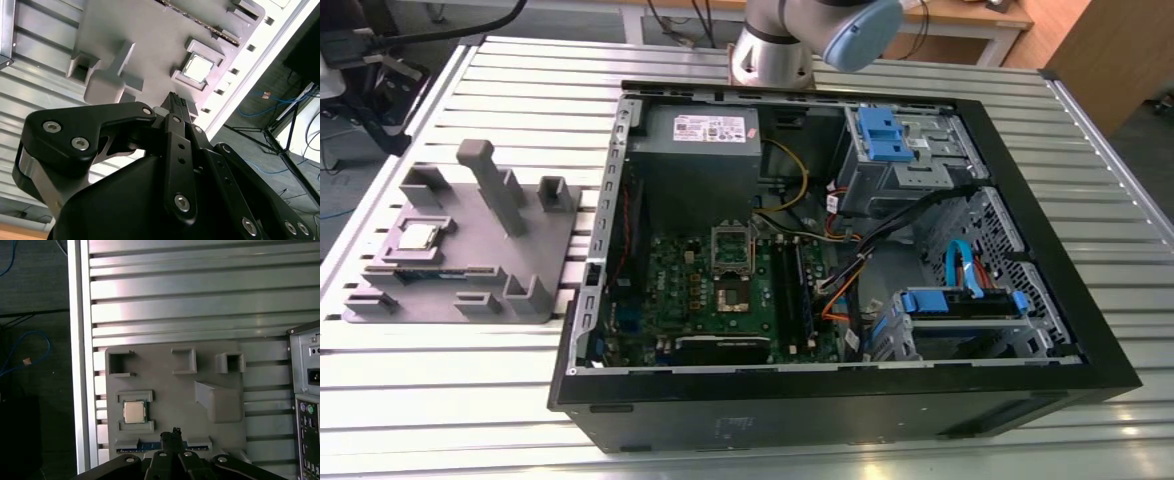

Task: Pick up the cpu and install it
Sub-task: 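Reach for the cpu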

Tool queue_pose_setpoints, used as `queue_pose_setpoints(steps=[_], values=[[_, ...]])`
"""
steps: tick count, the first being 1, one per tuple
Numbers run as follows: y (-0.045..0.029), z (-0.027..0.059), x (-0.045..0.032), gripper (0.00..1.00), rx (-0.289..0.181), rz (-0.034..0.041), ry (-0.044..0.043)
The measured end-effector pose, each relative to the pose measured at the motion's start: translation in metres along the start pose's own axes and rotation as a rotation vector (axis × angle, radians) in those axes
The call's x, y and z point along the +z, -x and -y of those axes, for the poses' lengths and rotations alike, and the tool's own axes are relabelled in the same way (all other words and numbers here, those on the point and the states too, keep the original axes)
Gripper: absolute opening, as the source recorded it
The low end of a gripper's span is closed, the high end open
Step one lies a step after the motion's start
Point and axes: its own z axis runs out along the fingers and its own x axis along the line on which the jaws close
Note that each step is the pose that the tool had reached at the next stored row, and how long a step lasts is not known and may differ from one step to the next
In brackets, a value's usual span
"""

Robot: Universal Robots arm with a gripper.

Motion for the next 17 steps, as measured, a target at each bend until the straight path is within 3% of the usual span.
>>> queue_pose_setpoints(steps=[9, 17], values=[[-0.0131, 0.0017, 0.0123, 0.11, 0.000, 0.0022, 0.0004], [-0.0171, 0.0026, 0.0205, 0.11, 0.000, 0.0042, 0.0002]])
